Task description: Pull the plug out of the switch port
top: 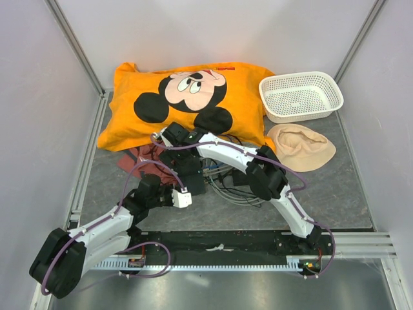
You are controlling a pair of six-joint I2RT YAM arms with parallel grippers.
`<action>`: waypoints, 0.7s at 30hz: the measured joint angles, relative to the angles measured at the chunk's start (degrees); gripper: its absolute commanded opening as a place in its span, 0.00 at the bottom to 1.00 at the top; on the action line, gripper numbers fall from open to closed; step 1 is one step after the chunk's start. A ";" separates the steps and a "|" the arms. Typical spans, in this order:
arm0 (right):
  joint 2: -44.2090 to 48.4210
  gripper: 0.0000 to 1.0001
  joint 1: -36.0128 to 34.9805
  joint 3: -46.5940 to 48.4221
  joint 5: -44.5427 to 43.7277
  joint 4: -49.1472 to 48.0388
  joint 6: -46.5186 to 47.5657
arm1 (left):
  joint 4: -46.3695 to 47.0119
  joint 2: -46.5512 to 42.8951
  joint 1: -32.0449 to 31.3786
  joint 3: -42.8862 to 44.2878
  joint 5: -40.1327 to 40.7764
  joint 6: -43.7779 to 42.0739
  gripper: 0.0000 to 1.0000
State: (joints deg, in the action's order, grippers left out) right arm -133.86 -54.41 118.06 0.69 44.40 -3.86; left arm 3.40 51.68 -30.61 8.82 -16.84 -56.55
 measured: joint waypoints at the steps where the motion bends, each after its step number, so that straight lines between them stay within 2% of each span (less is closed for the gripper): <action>1: -0.02 0.98 -0.26 -0.20 -0.85 -0.31 -0.02 | 0.02 0.00 0.00 0.00 0.13 0.13 0.02; 6: 0.48 0.98 -1.84 -3.06 -6.62 -3.43 0.09 | 0.07 0.00 -0.02 0.00 0.50 0.33 0.02; 10: 2.75 0.98 -2.82 -9.40 -11.78 -8.98 0.55 | 0.33 0.04 -0.17 -0.07 1.51 0.42 0.02; 16: 4.94 0.98 -2.84 -13.86 -12.59 -13.97 0.11 | 0.20 -0.96 -0.55 -0.68 3.58 0.33 0.01; 21: 4.98 0.98 -2.82 -14.58 -12.63 -15.45 -2.03 | -3.04 -5.60 -0.61 -1.81 6.56 0.11 0.02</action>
State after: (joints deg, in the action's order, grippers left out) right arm -128.88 -57.23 103.48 -11.94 28.95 -5.89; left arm 0.36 46.09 -31.22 7.01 -10.28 -56.45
